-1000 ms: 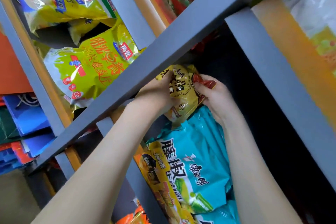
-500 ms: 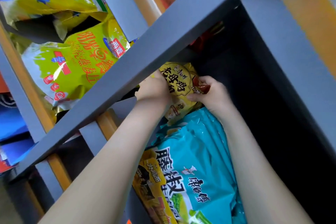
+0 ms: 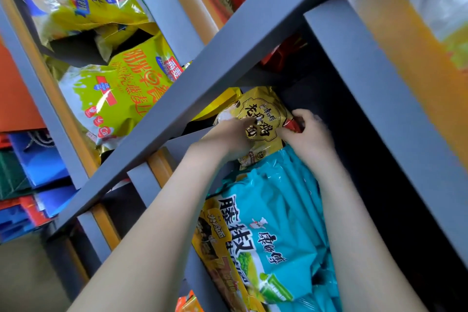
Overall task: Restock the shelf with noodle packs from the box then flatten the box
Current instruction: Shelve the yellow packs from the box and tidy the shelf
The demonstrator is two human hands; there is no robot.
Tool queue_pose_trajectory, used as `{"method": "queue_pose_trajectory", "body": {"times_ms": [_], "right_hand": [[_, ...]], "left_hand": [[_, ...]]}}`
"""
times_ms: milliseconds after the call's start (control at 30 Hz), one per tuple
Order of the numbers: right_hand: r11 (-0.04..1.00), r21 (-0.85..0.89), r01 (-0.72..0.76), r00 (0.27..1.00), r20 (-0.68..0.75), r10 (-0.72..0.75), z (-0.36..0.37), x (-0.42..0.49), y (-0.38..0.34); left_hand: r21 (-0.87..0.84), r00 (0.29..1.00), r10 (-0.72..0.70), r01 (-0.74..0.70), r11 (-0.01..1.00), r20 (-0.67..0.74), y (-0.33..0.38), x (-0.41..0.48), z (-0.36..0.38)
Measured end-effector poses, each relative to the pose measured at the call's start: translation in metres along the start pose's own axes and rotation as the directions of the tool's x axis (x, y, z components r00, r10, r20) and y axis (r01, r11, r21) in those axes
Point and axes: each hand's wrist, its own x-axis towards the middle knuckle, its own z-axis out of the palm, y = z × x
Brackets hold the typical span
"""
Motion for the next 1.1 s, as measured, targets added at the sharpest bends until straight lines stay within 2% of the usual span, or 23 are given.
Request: {"method": "queue_pose_trajectory", "body": {"times_ms": [100, 167, 300, 467, 633, 733, 833, 900, 967, 1033, 1100], "right_hand": [[0.998, 0.068, -0.003, 0.999, -0.052, 0.007, 0.000, -0.029, -0.004], [0.993, 0.108, 0.049, 0.999, -0.015, -0.047, 0.000, -0.045, -0.006], [0.985, 0.016, 0.170, 0.985, 0.038, -0.171, 0.002, -0.059, -0.015], [0.959, -0.072, 0.275, 0.962, 0.020, -0.274, 0.004, -0.070, -0.035], [0.908, -0.020, 0.418, 0.908, -0.013, -0.418, 0.010, -0.096, -0.068], [0.881, 0.022, 0.473, 0.881, 0.019, -0.473, 0.014, -0.121, -0.088], [0.833, 0.094, 0.546, 0.838, -0.043, -0.544, 0.021, -0.152, -0.106], [0.787, 0.172, 0.592, 0.804, -0.070, -0.590, 0.038, -0.179, -0.120], [0.734, 0.263, 0.627, 0.768, -0.049, -0.639, 0.068, -0.209, -0.135], [0.686, 0.344, 0.641, 0.726, 0.018, -0.687, 0.109, -0.239, -0.145], [0.663, 0.401, 0.633, 0.677, 0.128, -0.725, 0.160, -0.271, -0.151]], "left_hand": [[-0.352, 0.999, -0.049, 0.055, 0.934, 0.024, 0.006, -0.026, -0.003], [-0.469, 0.997, -0.079, 0.073, 0.880, 0.006, 0.008, -0.044, 0.001], [-0.458, 0.998, -0.070, 0.064, 0.887, 0.004, 0.011, -0.075, 0.008], [-0.340, 0.961, -0.120, 0.030, 0.940, -0.248, 0.009, -0.098, 0.002], [-0.332, 0.904, -0.117, -0.029, 0.943, -0.411, 0.007, -0.135, -0.009], [-0.501, 0.887, -0.158, -0.091, 0.861, -0.434, -0.003, -0.170, -0.015], [-0.653, 0.871, -0.202, -0.164, 0.739, -0.448, -0.019, -0.212, -0.022], [-0.681, 0.827, -0.258, -0.191, 0.707, -0.500, -0.037, -0.244, -0.027], [-0.700, 0.746, -0.367, -0.182, 0.691, -0.556, -0.065, -0.277, -0.030], [-0.697, 0.645, -0.488, -0.099, 0.710, -0.588, -0.101, -0.307, -0.025], [-0.671, 0.532, -0.595, 0.066, 0.739, -0.603, -0.148, -0.338, -0.011]]}}
